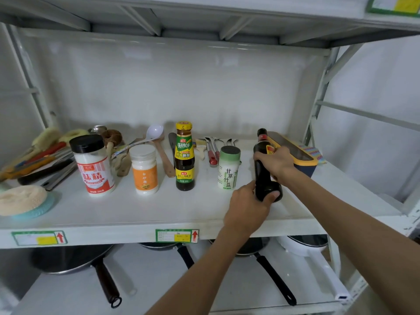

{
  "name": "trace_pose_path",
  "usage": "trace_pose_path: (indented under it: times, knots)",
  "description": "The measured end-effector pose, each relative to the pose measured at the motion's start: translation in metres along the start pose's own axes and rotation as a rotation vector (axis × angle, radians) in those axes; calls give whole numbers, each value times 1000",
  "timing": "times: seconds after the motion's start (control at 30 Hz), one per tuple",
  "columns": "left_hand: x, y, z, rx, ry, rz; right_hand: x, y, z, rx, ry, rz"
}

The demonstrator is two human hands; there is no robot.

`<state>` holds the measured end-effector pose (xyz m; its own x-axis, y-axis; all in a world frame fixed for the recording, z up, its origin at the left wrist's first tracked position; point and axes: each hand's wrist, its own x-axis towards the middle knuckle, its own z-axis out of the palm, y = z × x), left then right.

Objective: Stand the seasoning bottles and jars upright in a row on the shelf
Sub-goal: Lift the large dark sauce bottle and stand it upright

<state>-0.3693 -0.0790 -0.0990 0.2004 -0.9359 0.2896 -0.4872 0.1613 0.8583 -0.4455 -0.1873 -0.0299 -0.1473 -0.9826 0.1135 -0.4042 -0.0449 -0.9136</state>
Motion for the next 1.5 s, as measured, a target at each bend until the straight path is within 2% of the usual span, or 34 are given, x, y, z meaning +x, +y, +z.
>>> trace_pose_path:
  times: [0.3, 0.5, 0.6, 0.7, 0.87, 0.93, 1.03, 1.1, 1.37, 1.43, 1.5]
  knots:
    - [-1, -8, 0, -44, -68, 105, -35, 6, -19, 29, 95, -372]
    - [-2, -8, -5, -85, -105, 102, -55, 12, -20, 49, 97, -475]
    - [2, -9, -10, -116, -68, 97, -65, 16, -16, 113, 117, -513]
    - [4, -10, -12, -148, -42, 80, -72, 19, -14, 133, 165, -510]
    - [3, -13, -11, -153, -77, 74, -75, 17, -19, 64, 138, -478]
    - [3, -13, -12, -155, -84, 67, -78, 18, -26, 51, 61, -445]
    - [4, -13, -13, -171, -98, 27, -81, 26, -41, 211, -180, -390]
    - [4, -12, -13, -196, -117, -2, -80, 36, -48, 223, -259, -362]
    - [8, -17, -10, -131, -65, 62, -79, 47, -42, 41, -51, -362]
    - [8, -19, -8, -97, -74, 95, -77, 50, -40, -76, -71, -331]
    - [8, -19, -6, -65, -78, 126, -77, 50, -43, -19, -169, -273]
